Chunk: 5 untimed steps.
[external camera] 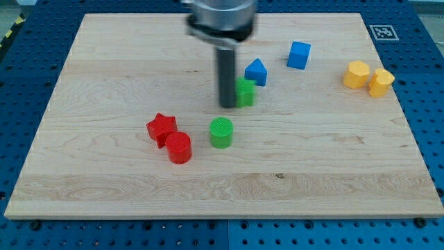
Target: Slide the green star below the blue cube
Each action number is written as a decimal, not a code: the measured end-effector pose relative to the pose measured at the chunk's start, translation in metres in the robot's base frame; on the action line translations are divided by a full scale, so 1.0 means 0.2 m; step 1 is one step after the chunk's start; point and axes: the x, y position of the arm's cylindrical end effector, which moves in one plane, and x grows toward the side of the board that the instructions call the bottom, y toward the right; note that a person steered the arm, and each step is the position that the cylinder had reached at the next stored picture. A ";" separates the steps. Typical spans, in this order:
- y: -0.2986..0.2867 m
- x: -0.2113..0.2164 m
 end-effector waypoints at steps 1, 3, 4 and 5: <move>0.17 0.00; 0.13 -0.10; 0.29 -0.13; 0.24 -0.21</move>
